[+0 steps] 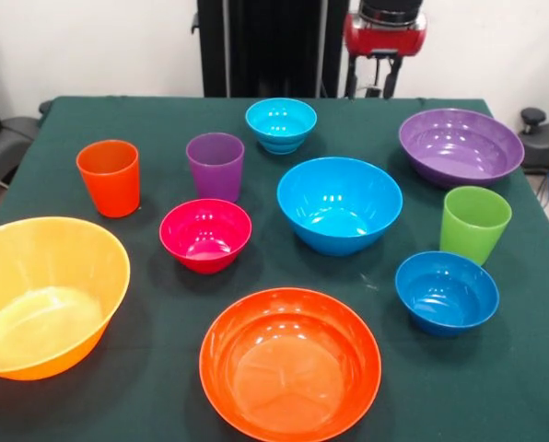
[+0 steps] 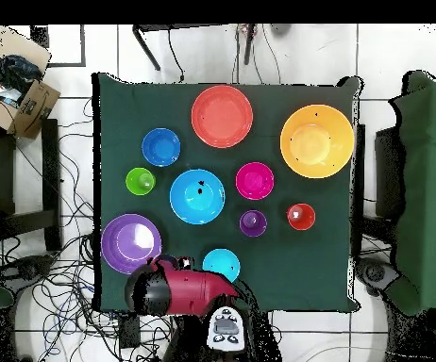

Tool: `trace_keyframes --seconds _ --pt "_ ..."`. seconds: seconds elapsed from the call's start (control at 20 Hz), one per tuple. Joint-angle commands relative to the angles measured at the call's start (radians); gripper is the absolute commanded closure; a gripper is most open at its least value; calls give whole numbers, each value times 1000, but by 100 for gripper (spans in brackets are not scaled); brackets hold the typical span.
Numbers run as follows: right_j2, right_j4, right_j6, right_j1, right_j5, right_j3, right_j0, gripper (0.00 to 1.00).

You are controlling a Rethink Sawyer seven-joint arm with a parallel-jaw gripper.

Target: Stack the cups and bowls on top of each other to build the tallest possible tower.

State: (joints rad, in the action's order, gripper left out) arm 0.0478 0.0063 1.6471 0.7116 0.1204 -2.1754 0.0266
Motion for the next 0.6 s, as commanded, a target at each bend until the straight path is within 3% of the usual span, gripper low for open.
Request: trace_keyframes --seconds 0.05,0.35,0.6 --pt "-28 -46 102 -73 -12 77 25 0" --pt "-8 -43 103 -105 -3 97 21 0" --pt "18 -54 108 -157 -52 116 7 0"
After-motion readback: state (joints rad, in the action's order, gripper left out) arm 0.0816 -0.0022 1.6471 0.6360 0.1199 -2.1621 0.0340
